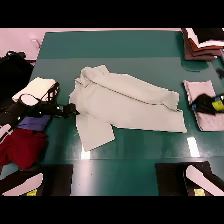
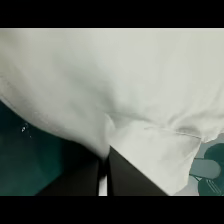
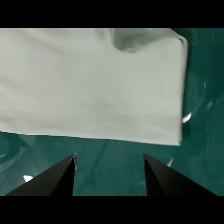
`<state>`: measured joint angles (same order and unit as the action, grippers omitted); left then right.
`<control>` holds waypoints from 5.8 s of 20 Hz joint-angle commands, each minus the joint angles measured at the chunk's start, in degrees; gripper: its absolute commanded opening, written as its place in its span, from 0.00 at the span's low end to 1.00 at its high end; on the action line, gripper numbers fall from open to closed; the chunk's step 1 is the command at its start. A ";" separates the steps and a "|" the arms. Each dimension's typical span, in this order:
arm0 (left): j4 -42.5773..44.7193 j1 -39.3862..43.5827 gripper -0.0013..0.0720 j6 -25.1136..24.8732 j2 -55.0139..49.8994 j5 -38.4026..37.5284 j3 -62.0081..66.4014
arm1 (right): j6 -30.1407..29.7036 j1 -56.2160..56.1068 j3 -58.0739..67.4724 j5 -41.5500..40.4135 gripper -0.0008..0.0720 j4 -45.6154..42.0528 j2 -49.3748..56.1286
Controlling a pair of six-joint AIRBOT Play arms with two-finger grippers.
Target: Fold the shirts.
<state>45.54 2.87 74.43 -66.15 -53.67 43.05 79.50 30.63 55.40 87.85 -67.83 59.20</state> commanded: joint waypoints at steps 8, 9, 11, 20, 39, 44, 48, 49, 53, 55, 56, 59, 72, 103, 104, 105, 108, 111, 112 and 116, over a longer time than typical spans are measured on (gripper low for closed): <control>2.14 0.13 0.06 0.07 0.04 -2.29 4.68 | -0.46 15.63 -27.21 -16.61 0.60 10.47 -1.20; 2.19 0.13 0.06 0.07 0.04 -2.40 4.68 | -0.46 14.53 -27.67 -18.60 0.60 11.80 -1.20; 2.23 0.13 0.06 0.07 0.04 -2.49 4.68 | -0.39 11.15 -26.71 -20.85 0.60 12.90 0.31; 6.16 0.04 0.06 2.03 3.69 -2.47 8.74 | -0.11 -3.45 -16.41 -24.13 0.03 10.71 1.42; 24.70 -0.07 0.06 13.18 21.00 -6.67 76.61 | 3.17 3.13 67.93 0.17 0.03 10.71 -7.52; 22.88 -0.07 0.06 14.08 10.56 -17.09 62.86 | 3.58 -0.98 54.71 1.16 0.03 10.49 -3.23; 19.12 -0.04 0.06 13.51 -1.07 -19.19 53.51 | 5.25 -11.23 44.74 2.47 0.03 2.34 7.58; 20.00 -0.07 0.06 13.40 -4.31 -18.82 51.91 | 5.53 -13.46 42.36 3.43 0.03 0.00 11.08; 20.37 -0.07 0.06 13.40 -17.40 -15.67 50.82 | 5.49 -18.10 35.39 1.18 0.03 -3.89 23.74; 20.33 -0.07 0.06 13.00 -22.84 -11.32 50.82 | 5.53 -18.16 36.30 -2.38 0.03 -3.67 29.31; 20.31 -0.07 0.06 12.94 -24.83 -9.14 50.88 | 5.53 -18.16 38.25 -2.82 0.03 -3.67 31.93; 20.28 -0.07 0.06 12.72 -28.17 -5.79 50.88 | 5.51 -18.10 45.77 -2.34 0.03 -3.72 36.89; 20.06 -3.63 0.06 4.57 -28.72 -12.22 46.01 | 4.00 -21.38 20.02 -12.39 0.03 -3.72 25.53; 1.68 -7.02 0.34 3.02 12.28 -8.98 -17.86 | -0.24 -15.80 8.39 -7.72 0.47 1.25 4.35; 1.73 -7.02 0.12 3.02 12.28 -9.03 -17.86 | -0.33 -14.84 7.74 -6.45 0.47 0.24 4.24; 1.77 -7.02 0.06 2.89 12.28 -9.44 -17.70 | -0.35 -13.16 5.86 -5.35 0.47 -0.96 3.76; 3.48 -7.02 0.06 2.60 12.66 -11.93 -16.15 | -0.39 -6.14 -3.82 -2.73 0.55 -8.02 1.64; 6.01 -7.02 0.06 3.54 16.79 -11.85 -15.61 | -0.52 2.40 -14.75 -1.29 0.71 -8.57 0.90; 6.29 -7.02 0.05 3.54 17.49 -12.20 -15.43 | -0.59 4.57 -18.10 -2.23 0.71 -7.17 1.05; 6.82 -7.02 0.06 3.52 17.40 -13.00 -15.23 | -2.58 5.81 -25.83 -4.28 0.62 2.03 4.70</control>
<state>51.66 -4.12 77.82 -49.39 -66.24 27.59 78.08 34.54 35.53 84.60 -71.00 62.02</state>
